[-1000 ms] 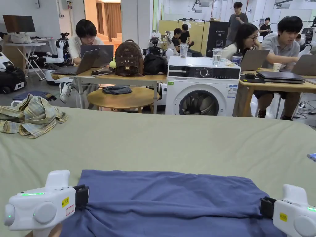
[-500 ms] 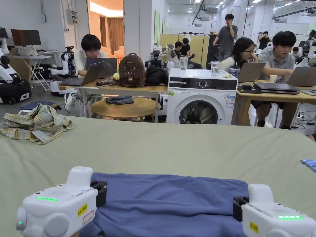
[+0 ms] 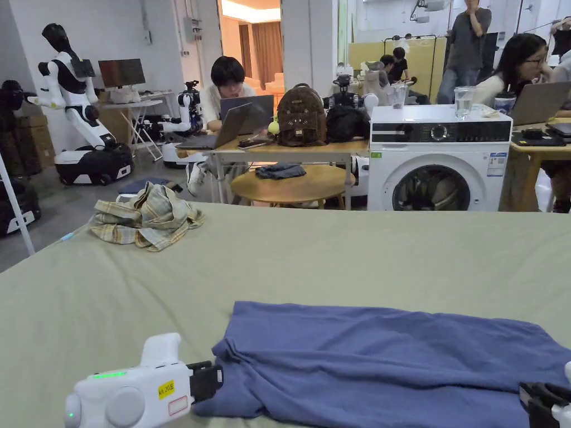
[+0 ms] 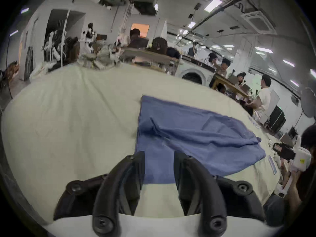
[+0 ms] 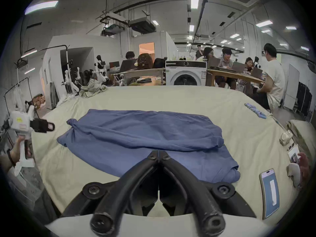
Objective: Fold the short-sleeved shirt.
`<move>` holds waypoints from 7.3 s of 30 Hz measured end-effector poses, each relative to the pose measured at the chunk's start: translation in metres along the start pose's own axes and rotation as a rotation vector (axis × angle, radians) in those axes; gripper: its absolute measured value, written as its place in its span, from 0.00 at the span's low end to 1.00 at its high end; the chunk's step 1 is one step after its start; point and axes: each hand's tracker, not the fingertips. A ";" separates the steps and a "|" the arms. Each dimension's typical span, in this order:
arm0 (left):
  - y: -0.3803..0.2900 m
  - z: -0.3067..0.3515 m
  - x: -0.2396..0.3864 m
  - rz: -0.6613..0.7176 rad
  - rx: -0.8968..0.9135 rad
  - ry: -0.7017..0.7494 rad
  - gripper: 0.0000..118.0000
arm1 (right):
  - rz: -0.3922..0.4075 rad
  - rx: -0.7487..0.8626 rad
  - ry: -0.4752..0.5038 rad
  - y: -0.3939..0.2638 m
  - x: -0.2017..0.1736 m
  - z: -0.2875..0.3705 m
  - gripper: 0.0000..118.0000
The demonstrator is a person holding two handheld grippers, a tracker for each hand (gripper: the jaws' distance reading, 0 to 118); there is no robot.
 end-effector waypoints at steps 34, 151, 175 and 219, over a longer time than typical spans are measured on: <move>0.006 -0.020 0.028 -0.123 -0.098 0.142 0.00 | -0.221 -0.210 -0.335 -0.006 0.097 -0.053 0.03; -0.076 0.084 -0.009 -0.141 -0.108 -0.001 0.00 | -0.214 -0.265 -0.145 -0.089 0.077 0.113 0.00; -0.027 0.102 0.116 -0.274 0.225 -0.119 0.02 | -0.052 0.021 0.004 -0.005 -0.056 0.050 0.00; -0.008 0.126 -0.056 0.306 0.145 -0.128 0.04 | -0.175 -0.077 0.009 -0.028 -0.011 0.064 0.00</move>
